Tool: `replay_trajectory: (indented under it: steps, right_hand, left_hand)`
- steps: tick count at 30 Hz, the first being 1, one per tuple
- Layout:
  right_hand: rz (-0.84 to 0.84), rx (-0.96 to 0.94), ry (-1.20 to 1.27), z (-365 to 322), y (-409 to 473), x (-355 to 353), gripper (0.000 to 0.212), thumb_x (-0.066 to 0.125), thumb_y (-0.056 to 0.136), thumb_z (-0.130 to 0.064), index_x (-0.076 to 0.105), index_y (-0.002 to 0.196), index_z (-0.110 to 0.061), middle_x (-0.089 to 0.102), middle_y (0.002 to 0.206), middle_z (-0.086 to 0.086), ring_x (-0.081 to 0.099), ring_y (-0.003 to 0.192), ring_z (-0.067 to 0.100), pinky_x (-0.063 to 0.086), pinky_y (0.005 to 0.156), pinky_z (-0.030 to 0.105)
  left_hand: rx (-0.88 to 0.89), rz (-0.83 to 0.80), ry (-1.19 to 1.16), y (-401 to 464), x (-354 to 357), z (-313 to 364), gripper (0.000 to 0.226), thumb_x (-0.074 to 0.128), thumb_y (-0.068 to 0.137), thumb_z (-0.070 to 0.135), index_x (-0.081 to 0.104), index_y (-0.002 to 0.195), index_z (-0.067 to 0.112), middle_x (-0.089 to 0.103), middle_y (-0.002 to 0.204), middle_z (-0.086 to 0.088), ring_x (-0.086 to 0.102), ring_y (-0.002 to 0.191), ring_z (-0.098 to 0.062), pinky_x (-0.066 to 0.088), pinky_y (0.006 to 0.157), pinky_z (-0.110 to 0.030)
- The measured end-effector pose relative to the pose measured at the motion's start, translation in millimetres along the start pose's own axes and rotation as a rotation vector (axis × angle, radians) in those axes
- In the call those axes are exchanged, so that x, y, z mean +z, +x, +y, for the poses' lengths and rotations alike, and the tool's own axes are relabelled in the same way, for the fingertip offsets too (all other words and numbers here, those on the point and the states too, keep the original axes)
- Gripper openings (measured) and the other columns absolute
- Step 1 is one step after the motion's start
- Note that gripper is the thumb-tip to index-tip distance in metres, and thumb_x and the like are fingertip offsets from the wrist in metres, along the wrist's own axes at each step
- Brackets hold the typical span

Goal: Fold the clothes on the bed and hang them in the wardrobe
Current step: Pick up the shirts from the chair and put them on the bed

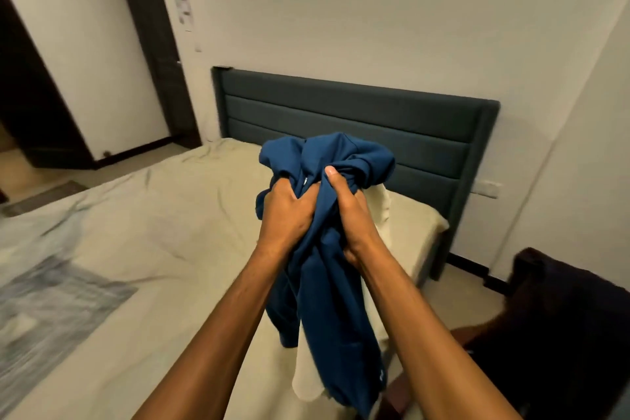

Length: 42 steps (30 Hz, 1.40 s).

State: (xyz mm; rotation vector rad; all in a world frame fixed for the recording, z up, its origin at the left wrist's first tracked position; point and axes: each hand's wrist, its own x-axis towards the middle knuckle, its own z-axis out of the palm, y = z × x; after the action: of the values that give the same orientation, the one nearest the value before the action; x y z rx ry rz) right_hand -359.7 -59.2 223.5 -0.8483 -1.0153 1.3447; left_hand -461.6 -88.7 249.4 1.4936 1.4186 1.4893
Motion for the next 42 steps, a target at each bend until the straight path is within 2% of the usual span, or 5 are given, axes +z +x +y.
replay_trajectory:
  steps: [7, 11, 19, 29, 42]
  right_hand:
    - [-0.258, 0.155, 0.019, 86, -21, 216, 0.031, 0.062, 0.095, -0.042, 0.067, 0.114, -0.018, 0.076, 0.106, 0.005, 0.073, 0.098, 0.021, 0.058, 0.090, 0.040]
    - [-0.389, 0.228, -0.016, 135, -26, 318, 0.045, 0.063, 0.093, -0.048, 0.064, 0.124, -0.016, 0.075, 0.110, 0.005, 0.072, 0.100, 0.022, 0.057, 0.092, 0.042]
    - [-0.569, 0.363, -0.040, 229, -40, 468, 0.042, 0.062, 0.094, -0.044, 0.064, 0.124, -0.014, 0.074, 0.111, 0.007, 0.072, 0.101, 0.023, 0.056, 0.095, 0.044]
    - [-0.623, 0.503, -0.073, 335, -65, 504, 0.048, 0.062, 0.093, -0.045, 0.061, 0.128, -0.013, 0.073, 0.114, 0.009, 0.071, 0.104, 0.025, 0.056, 0.096, 0.044]
    - [-0.634, 0.613, -0.127, 409, -83, 510, 0.044, 0.058, 0.098, -0.037, 0.059, 0.131, -0.008, 0.071, 0.119, 0.014, 0.069, 0.109, 0.028, 0.053, 0.100, 0.047]
  left_hand:
    - [-0.126, 0.281, 0.172, -8, -223, -50, 0.021, 0.063, 0.095, 0.035, 0.061, 0.100, 0.014, 0.065, 0.091, 0.007, 0.064, 0.087, -0.015, 0.053, 0.078, -0.031]
    - [-0.181, 0.403, 0.245, -10, -326, -80, 0.017, 0.063, 0.096, 0.033, 0.055, 0.095, 0.019, 0.058, 0.082, 0.013, 0.055, 0.073, -0.002, 0.041, 0.056, -0.012]
    - [-0.292, 0.578, 0.326, -26, -479, -142, 0.021, 0.063, 0.096, 0.034, 0.053, 0.100, 0.015, 0.058, 0.083, 0.008, 0.053, 0.071, -0.003, 0.042, 0.059, -0.015]
    - [-0.369, 0.650, 0.188, -64, -527, -238, 0.018, 0.066, 0.094, 0.033, 0.055, 0.104, 0.022, 0.068, 0.100, 0.002, 0.067, 0.096, -0.020, 0.057, 0.086, -0.036]
    - [-0.461, 0.697, 0.148, -99, -542, -308, 0.023, 0.066, 0.095, 0.030, 0.056, 0.111, 0.016, 0.065, 0.101, 0.003, 0.064, 0.091, -0.012, 0.052, 0.073, -0.016]
